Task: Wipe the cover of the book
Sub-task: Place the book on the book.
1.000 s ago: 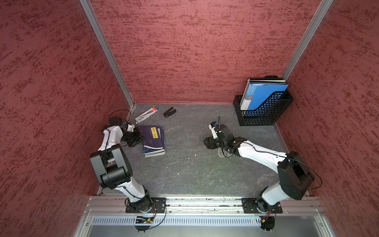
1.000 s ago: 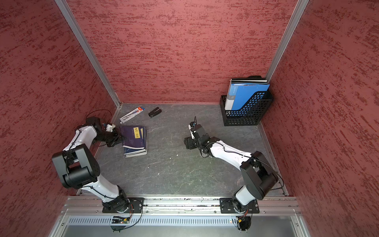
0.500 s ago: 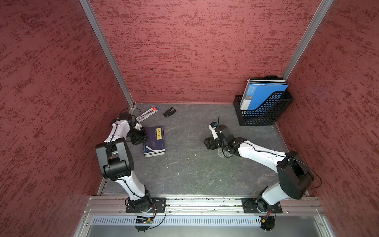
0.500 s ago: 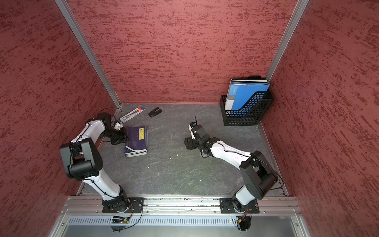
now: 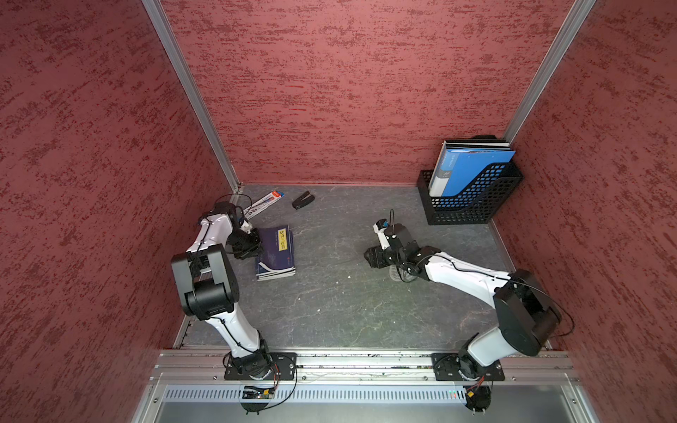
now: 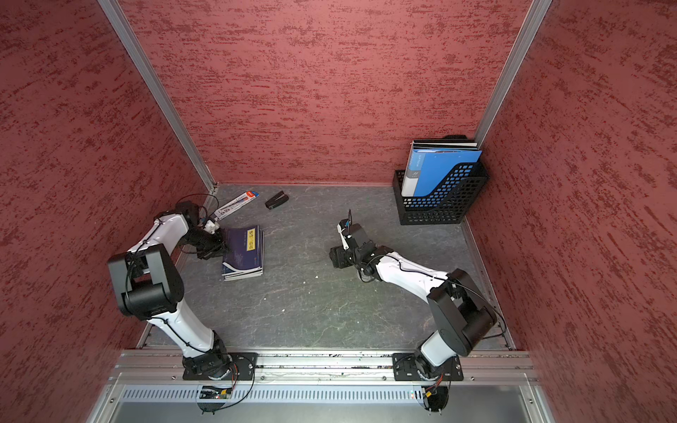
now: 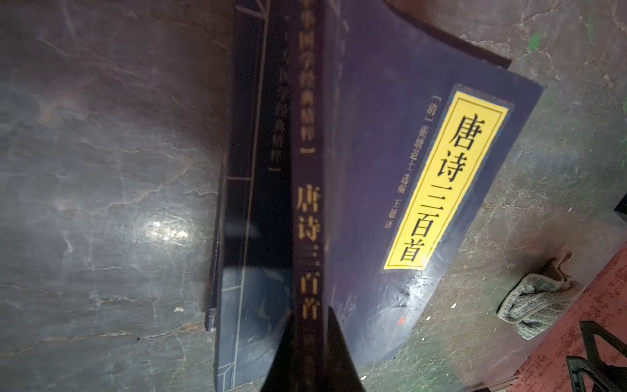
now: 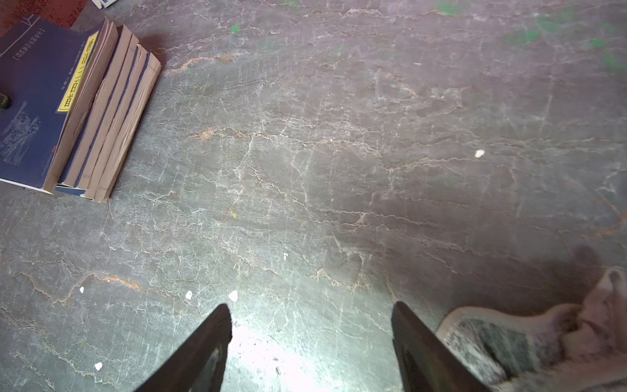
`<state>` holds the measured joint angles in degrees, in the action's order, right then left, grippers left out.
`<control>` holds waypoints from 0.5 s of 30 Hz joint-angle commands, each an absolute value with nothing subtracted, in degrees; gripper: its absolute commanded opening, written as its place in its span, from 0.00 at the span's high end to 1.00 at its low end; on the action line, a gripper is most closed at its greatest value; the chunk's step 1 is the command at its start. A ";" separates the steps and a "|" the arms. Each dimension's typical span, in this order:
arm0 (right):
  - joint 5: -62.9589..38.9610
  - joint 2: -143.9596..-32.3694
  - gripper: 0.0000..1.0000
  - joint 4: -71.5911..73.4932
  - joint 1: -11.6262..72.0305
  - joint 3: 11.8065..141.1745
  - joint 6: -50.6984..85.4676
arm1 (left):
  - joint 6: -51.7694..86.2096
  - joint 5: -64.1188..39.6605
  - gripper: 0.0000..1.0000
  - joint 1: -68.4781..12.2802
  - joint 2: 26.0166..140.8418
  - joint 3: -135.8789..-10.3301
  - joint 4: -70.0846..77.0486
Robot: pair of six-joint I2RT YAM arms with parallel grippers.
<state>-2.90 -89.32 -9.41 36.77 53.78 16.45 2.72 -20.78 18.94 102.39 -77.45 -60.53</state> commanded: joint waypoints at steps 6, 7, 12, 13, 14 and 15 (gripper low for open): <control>-4.22 -89.69 0.25 -7.49 36.25 52.26 16.08 | 3.30 -17.62 0.82 18.81 104.76 -78.83 -60.94; -4.22 -89.66 0.25 -7.50 36.12 52.32 16.04 | 3.36 -17.71 0.80 18.82 104.89 -78.78 -60.89; -4.45 -89.87 0.25 -7.38 36.04 52.45 16.00 | 3.56 -18.04 0.72 18.81 105.21 -79.01 -60.84; -4.48 -89.88 0.25 -7.26 36.01 52.43 16.00 | 3.55 -17.99 0.71 18.81 105.18 -79.24 -60.89; -4.55 -89.97 0.25 -7.27 36.03 52.55 16.00 | 3.47 -17.87 0.69 18.81 105.20 -79.28 -60.90; -4.57 -89.98 0.25 -7.23 36.04 52.48 16.00 | 3.44 -17.89 0.68 18.81 105.23 -79.51 -60.88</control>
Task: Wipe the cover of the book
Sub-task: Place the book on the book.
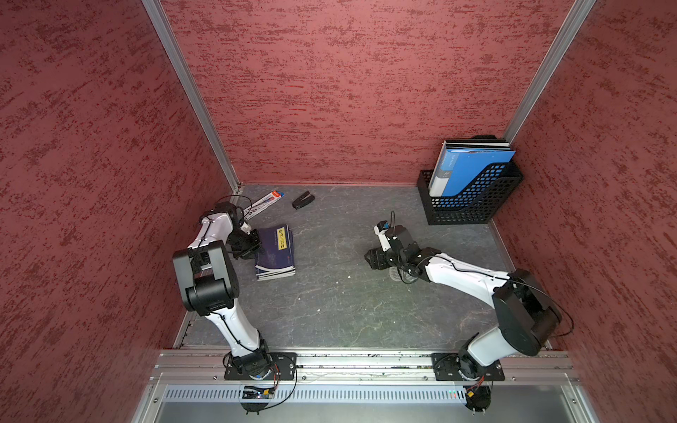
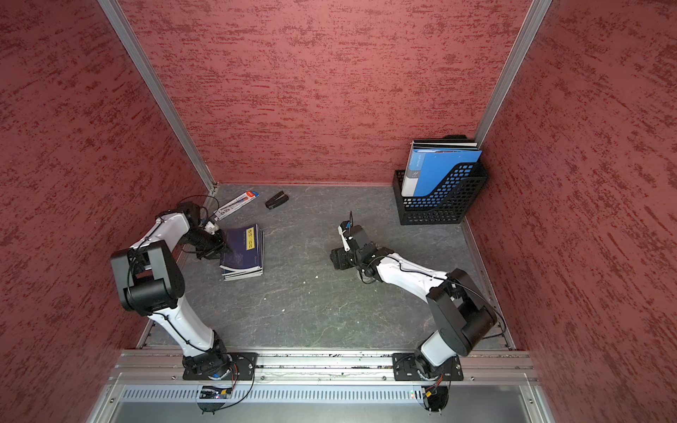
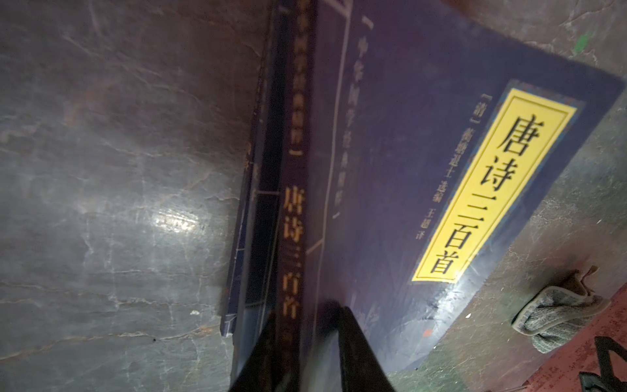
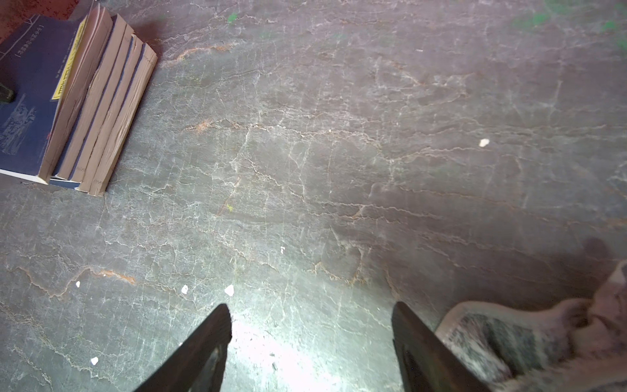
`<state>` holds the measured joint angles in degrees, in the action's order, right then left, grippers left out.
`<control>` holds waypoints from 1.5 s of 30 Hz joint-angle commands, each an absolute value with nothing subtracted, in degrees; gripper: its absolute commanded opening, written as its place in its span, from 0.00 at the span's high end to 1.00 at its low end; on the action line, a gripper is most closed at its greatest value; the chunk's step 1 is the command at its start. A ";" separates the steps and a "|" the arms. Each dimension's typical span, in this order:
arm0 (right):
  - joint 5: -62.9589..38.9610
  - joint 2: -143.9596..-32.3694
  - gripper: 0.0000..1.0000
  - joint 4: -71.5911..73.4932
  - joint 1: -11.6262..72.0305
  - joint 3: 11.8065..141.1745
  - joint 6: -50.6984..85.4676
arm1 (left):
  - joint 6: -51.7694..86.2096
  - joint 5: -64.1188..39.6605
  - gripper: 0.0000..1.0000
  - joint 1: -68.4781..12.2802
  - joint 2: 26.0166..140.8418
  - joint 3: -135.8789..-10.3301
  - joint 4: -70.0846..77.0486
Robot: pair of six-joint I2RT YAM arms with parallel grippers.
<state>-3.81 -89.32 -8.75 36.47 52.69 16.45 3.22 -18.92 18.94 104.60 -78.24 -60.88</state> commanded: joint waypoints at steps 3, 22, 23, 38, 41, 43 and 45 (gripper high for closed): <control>-4.66 -90.00 0.25 -7.34 36.01 52.39 16.04 | 3.00 -17.68 0.64 18.65 105.33 -80.05 -61.16; -3.85 -89.66 0.25 -8.11 35.90 52.56 16.05 | 3.24 -11.69 0.33 17.85 102.04 -80.66 -61.01; -3.42 -89.65 0.24 -8.32 35.75 52.65 15.86 | 3.17 -11.35 0.30 17.43 101.38 -80.64 -60.78; 3.60 -82.29 0.21 -4.69 25.86 51.27 11.80 | 9.51 -19.16 0.02 15.80 82.79 -66.13 -35.03; 4.11 -80.12 0.19 -2.48 22.71 50.52 11.05 | 10.83 -18.69 0.00 15.09 79.19 -61.15 -27.00; 4.39 -78.79 0.14 -0.15 20.52 49.24 10.68 | 11.56 -17.45 0.00 14.14 76.21 -56.27 -19.27; 5.35 -77.69 0.08 2.68 18.28 47.68 10.43 | 11.62 -15.93 0.00 13.35 74.47 -52.18 -13.37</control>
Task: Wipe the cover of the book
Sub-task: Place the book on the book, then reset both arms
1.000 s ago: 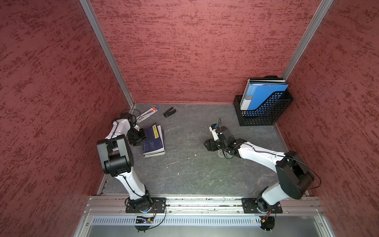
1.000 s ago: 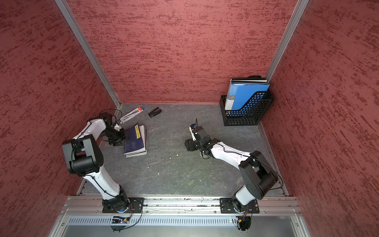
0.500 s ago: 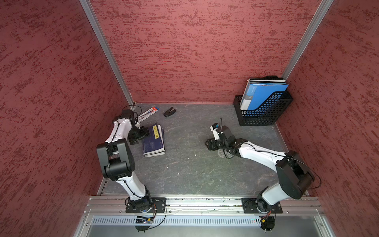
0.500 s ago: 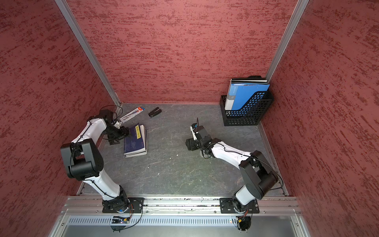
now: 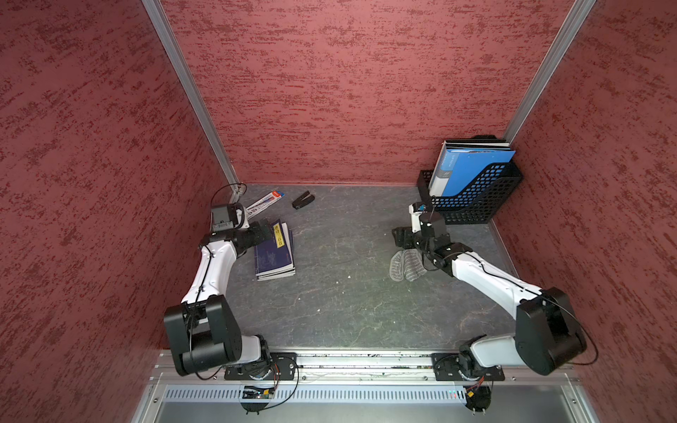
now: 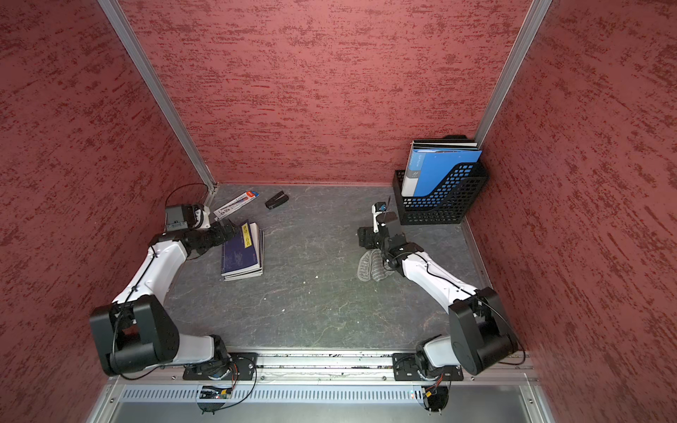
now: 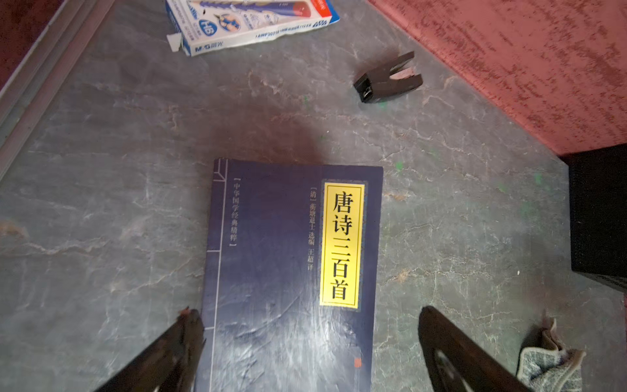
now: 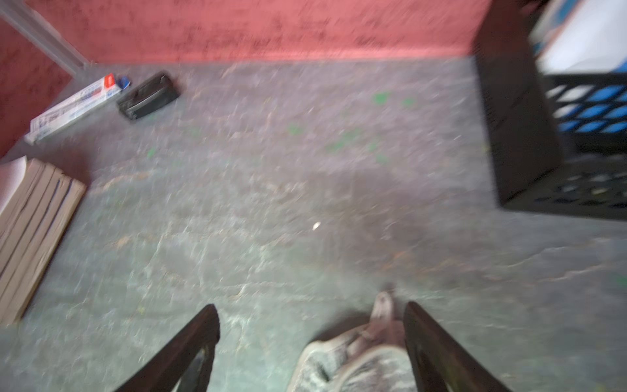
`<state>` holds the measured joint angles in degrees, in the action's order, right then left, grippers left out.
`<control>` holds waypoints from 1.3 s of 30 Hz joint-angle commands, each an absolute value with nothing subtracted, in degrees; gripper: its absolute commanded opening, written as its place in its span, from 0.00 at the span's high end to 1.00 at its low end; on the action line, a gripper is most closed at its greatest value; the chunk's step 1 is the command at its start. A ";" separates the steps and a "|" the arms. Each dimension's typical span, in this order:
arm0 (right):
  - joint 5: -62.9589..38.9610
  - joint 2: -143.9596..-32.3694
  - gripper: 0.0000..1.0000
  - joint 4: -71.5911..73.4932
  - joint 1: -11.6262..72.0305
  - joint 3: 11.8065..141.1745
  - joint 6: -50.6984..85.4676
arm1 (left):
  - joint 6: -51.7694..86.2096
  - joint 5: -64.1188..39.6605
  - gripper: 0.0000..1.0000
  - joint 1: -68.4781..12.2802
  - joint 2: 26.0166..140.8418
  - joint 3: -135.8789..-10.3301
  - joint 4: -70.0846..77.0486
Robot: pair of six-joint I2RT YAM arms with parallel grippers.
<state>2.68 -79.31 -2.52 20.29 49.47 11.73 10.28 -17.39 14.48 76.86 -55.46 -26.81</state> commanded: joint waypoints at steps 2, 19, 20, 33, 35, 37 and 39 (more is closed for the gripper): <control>6.35 -76.62 0.06 5.24 16.36 45.97 9.91 | 11.35 -13.99 0.00 12.67 74.25 -48.78 -8.90; 21.19 -72.91 0.02 36.53 7.49 24.88 3.08 | 2.53 -1.37 0.00 4.18 78.90 -33.26 15.78; 21.64 -73.37 0.02 38.20 7.16 24.10 2.99 | 2.65 -1.88 0.00 4.14 79.24 -32.50 17.30; 23.18 -75.99 0.02 60.37 3.80 13.44 1.08 | 2.42 -1.98 0.00 3.95 83.37 -25.19 40.85; 22.67 -76.76 0.01 63.35 3.28 12.86 1.05 | 1.88 -1.93 0.00 3.48 84.61 -23.98 44.02; 21.40 -77.84 0.01 65.74 2.91 12.68 0.94 | 1.59 -1.36 0.00 3.12 85.74 -23.44 46.24; 19.94 -79.19 0.01 68.02 2.73 12.62 1.00 | 1.37 -1.46 0.00 2.99 85.98 -22.88 47.30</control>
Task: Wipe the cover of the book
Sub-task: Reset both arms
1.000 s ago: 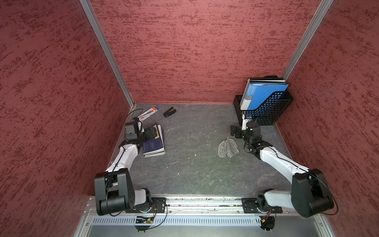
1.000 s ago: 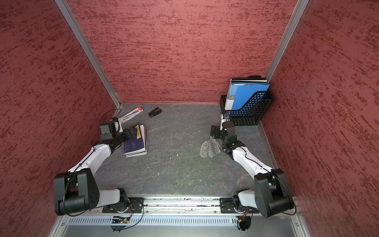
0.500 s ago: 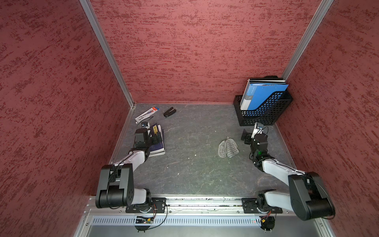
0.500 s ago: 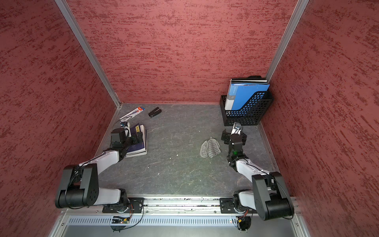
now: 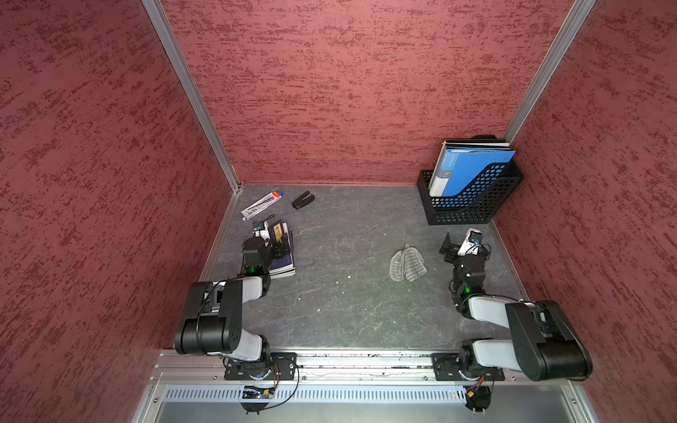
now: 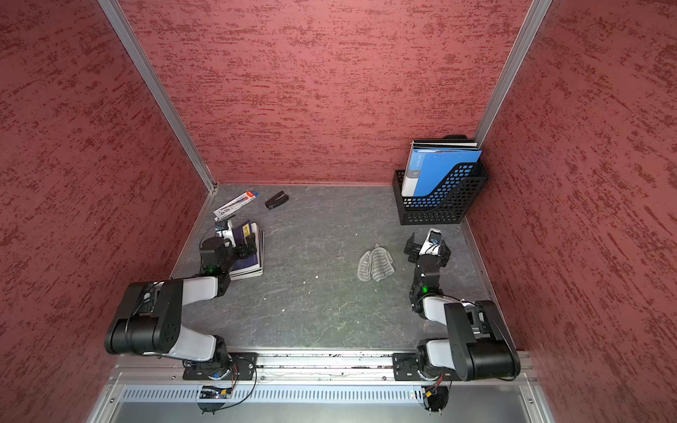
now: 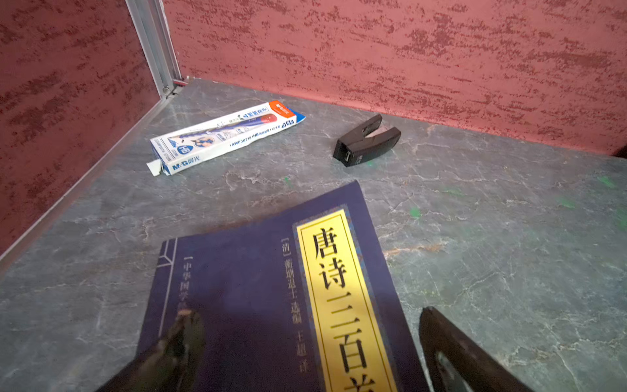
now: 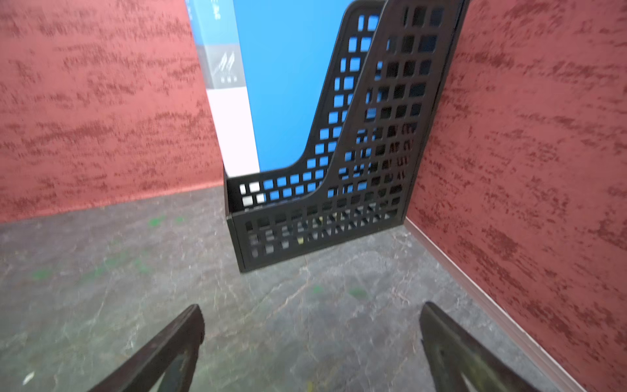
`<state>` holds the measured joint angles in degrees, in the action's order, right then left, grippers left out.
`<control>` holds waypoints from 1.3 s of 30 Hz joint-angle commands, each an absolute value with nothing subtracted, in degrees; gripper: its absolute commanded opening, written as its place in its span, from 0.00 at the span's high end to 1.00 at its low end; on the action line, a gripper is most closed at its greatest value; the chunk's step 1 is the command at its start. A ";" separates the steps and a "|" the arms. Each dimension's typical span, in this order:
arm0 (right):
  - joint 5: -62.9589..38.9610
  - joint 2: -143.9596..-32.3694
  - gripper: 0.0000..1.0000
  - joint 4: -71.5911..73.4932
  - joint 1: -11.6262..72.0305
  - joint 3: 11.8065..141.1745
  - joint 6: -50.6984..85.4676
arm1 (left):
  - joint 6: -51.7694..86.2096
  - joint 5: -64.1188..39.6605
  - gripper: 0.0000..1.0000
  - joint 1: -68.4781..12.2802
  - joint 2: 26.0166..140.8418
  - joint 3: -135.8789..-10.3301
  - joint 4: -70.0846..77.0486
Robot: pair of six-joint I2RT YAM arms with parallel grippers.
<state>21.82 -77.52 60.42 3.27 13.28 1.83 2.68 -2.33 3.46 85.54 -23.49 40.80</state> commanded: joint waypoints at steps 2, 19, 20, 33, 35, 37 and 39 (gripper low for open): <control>18.90 -81.87 0.01 71.36 2.47 12.40 1.12 | 1.33 -1.15 0.00 2.86 86.38 -22.70 48.16; 13.84 -88.41 0.01 77.89 0.35 11.47 2.28 | -0.22 0.79 0.00 1.05 87.88 -21.55 51.59; 13.84 -88.38 0.01 77.86 0.35 11.44 2.24 | -0.24 0.80 0.00 1.01 87.82 -21.44 51.59; 13.95 -88.36 0.02 77.96 0.35 11.37 2.14 | -0.25 0.84 0.00 0.97 87.88 -21.51 51.59; 13.93 -88.24 0.01 77.96 0.35 11.34 2.17 | -0.19 0.81 0.00 1.05 87.88 -21.49 51.59; 13.93 -88.37 0.01 77.96 0.33 11.35 2.16 | -0.26 0.87 0.00 1.05 87.82 -21.52 51.58; 13.89 -88.37 0.01 77.96 0.34 11.38 2.16 | -0.25 0.83 0.00 1.02 87.82 -21.53 51.55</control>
